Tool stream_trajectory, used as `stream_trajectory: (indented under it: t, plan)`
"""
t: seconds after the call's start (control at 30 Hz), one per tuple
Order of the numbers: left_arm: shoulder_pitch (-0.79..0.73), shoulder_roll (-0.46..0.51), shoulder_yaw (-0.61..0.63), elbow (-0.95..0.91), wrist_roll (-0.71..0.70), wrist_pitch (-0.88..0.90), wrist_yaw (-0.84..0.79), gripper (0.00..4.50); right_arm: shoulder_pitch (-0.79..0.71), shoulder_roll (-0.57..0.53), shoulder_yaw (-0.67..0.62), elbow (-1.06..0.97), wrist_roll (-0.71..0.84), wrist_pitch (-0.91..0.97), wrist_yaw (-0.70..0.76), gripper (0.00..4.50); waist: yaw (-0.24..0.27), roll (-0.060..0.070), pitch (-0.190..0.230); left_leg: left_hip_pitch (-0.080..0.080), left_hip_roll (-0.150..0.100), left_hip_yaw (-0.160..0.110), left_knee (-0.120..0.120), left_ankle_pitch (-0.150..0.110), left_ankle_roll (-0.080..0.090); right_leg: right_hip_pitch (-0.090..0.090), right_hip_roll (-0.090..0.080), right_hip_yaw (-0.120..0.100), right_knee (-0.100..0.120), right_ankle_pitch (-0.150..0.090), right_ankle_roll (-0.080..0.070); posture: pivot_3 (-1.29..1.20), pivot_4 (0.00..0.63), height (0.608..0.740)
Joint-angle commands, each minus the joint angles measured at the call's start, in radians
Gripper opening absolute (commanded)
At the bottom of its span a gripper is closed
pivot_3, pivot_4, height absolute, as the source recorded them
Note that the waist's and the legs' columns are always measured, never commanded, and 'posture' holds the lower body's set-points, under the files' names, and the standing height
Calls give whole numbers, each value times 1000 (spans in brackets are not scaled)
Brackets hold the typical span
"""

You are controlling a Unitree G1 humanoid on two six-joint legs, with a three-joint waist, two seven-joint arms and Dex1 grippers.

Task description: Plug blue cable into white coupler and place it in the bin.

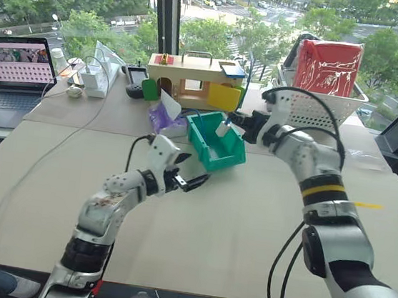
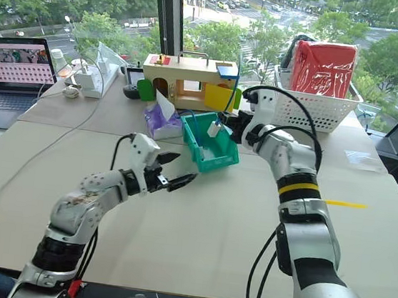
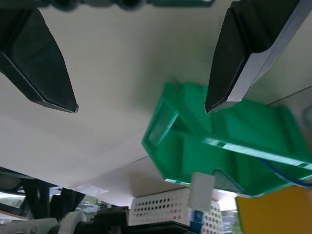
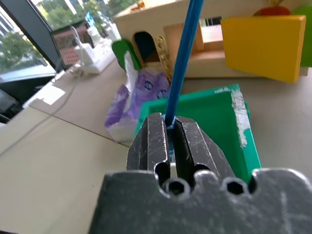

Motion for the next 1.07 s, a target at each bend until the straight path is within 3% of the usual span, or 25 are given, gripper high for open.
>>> stream_trajectory:
  t: [0.03, 0.2, 0.33, 0.37, 0.5, 0.6, 0.73, 0.83, 0.9, 1.07]
  plan:
    - [51, 34, 63, -113, -33, -19, 20, 4500, -81, 12, -28, 127, -92, -137, 77, 1052, -2, 0, 2, 0, 0, 0, 0, 0, 0, 0, 0, 0, 0, 0, 0, 0, 150, 729]
    - [97, 78, 118, -151, -87, -4, 9, 4500, -126, 20, -72, 133, -115, -128, 174, 2805, -5, 1, 4, 0, 0, 0, 0, 0, 0, 0, 0, 0, 2, 0, 0, 0, 150, 729]
    - [106, 129, 138, -148, -130, 4, -30, 4500, -117, -59, -130, -54, -72, -15, 270, 4237, -2, 3, 7, 1, 0, 0, 0, 0, 0, 0, 0, 0, 3, 0, -1, 0, 150, 729]
    - [97, 135, 149, -138, -146, 4, -37, 4500, -79, -95, -139, -150, -57, 15, 302, 4407, 0, 3, 9, 1, 0, 0, 0, 0, 0, 0, 0, -1, 3, 0, -1, 0, 150, 729]
    - [61, 165, 179, -94, -179, -2, -54, 4500, 163, -249, -151, -555, -32, 91, 397, 4407, 20, 3, 9, 0, 0, -5, 0, 0, -1, 2, -1, -6, 0, 0, 0, 0, 150, 729]
    - [32, 189, 173, -35, -173, -19, -77, 4500, 443, -349, -240, -856, 18, 141, 397, 4407, 28, 3, 9, 0, 0, -6, 0, -1, -3, 3, 0, -7, 0, 0, -1, 0, 150, 729]
    - [27, 197, 150, 10, -151, -57, -99, 4500, 776, -407, -321, -1076, -15, 122, 365, 4407, 24, 5, 11, 0, 0, -5, 1, -1, -3, 2, 0, -5, 0, 0, -1, 0, 150, 729]
    - [37, 193, 136, 33, -142, -78, -98, 4500, 952, -381, -388, -1182, -12, 102, 312, 4407, 16, 5, 11, 2, 0, -5, 1, -1, -3, 3, 0, -5, 2, 0, -1, 0, 150, 729]
    - [46, 180, 128, 85, -115, -132, -93, 4500, 1036, -303, -440, -1223, 2, 72, 235, 4407, 3, 4, 11, 3, 0, -4, 2, 0, -3, 3, 1, -3, 3, 0, -1, 0, 150, 729]
    - [38, 169, 72, 197, -36, -235, -99, 4500, 1117, -229, -445, -1237, -68, -17, 155, 4407, -2, 4, 11, 8, 0, -4, 2, 2, -3, 6, 3, -1, 3, -4, 5, 0, 150, 729]
